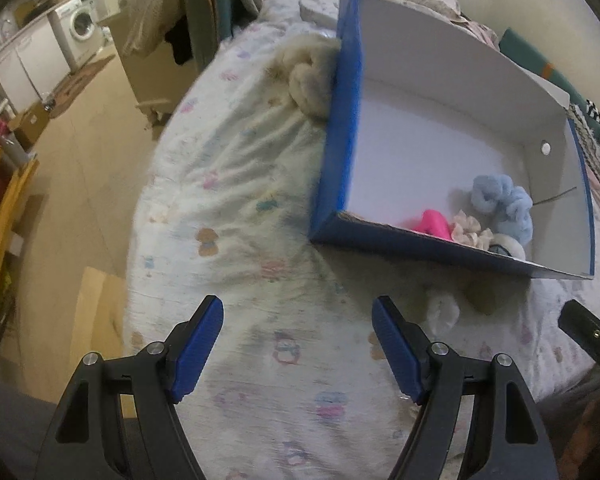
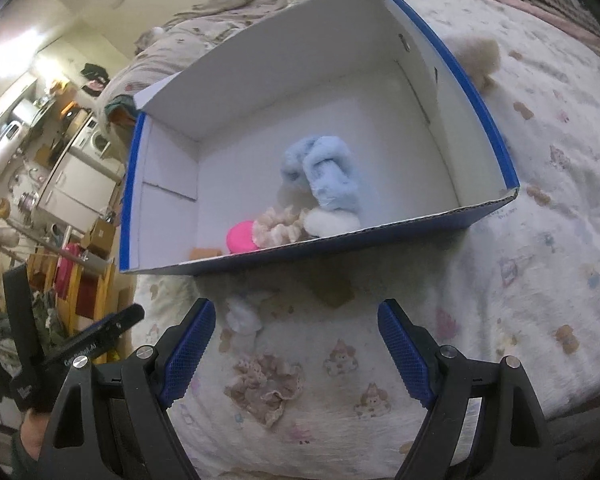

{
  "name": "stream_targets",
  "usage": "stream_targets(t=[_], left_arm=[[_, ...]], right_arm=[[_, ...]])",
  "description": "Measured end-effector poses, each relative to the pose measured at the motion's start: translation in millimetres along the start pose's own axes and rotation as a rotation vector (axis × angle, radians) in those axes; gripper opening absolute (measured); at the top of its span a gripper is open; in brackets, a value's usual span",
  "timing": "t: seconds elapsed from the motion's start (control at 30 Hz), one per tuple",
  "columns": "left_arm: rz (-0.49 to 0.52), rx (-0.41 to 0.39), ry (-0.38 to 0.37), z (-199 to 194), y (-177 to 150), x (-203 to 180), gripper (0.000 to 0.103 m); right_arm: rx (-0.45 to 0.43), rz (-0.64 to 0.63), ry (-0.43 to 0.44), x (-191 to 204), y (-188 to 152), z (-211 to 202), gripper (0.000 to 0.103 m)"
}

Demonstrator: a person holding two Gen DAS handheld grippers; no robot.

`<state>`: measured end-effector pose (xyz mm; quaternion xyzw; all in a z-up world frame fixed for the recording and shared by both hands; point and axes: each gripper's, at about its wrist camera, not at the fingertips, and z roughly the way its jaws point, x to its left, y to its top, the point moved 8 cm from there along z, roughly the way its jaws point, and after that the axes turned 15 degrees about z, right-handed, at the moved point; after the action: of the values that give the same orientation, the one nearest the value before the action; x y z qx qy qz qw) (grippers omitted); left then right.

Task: Organize soft objects
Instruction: 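Withdraw both tools from the box toward the bed, then grasp the white cloth with the left tool while the right tool grasps the beige lace scrunchie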

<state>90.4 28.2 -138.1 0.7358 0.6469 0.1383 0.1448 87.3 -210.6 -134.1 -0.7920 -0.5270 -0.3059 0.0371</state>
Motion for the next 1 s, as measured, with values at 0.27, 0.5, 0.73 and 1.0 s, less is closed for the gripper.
stream_targets(t=[0.27,0.5,0.73,1.0], left_arm=[[0.104,0.024,-0.2,20,11,-75,0.074],[0.174,0.092,-0.222,54,12,-108,0.072],[0.163,0.148,-0.273,69,2,-112,0.017],[0.099,0.069,-0.219,43,9,-78,0.013]], right_arm=[[0.037,0.049,-0.053,-11,-3,14,0.089],[0.05,0.102,-0.055,-24,1,17,0.089],[0.097,0.168,-0.068,-38,1,28,0.088],[0.185,0.251,-0.09,-52,-6,53,0.088]])
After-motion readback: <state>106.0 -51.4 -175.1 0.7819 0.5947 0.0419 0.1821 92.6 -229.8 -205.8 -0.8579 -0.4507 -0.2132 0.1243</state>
